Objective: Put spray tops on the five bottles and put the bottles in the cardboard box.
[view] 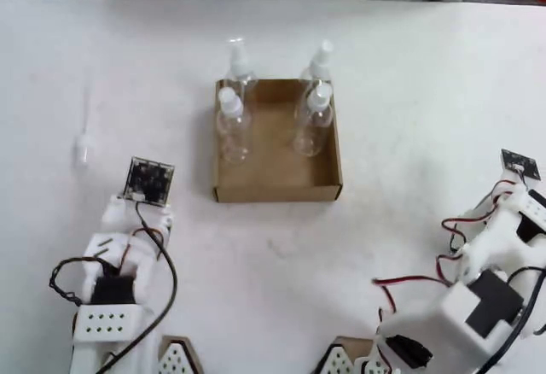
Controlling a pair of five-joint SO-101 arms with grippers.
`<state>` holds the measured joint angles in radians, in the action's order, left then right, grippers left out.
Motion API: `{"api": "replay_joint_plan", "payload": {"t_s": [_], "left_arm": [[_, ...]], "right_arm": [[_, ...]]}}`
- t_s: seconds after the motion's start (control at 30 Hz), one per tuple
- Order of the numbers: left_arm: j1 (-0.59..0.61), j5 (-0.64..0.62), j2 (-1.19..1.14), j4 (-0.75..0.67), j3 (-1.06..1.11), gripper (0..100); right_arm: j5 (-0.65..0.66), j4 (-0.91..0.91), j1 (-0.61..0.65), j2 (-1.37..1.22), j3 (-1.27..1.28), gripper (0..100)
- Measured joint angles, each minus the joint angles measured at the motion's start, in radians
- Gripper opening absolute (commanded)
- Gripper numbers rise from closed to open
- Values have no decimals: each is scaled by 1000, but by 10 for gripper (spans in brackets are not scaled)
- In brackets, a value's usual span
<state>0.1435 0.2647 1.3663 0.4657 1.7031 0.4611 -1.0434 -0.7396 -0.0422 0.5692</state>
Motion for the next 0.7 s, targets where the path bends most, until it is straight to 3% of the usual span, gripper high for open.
{"api": "replay_joint_plan", "payload": {"t_s": [0.3,0.57,0.7], "left_arm": [[0,0,0,0,0,24],[0,0,0,0,0,24],[0,0,0,0,0,24]], "right_arm": [[-2,-20,8,-115,-100,223],[-3,-21,5,-123,-120,12],[-2,-51,8,-126,-143,17]]}}
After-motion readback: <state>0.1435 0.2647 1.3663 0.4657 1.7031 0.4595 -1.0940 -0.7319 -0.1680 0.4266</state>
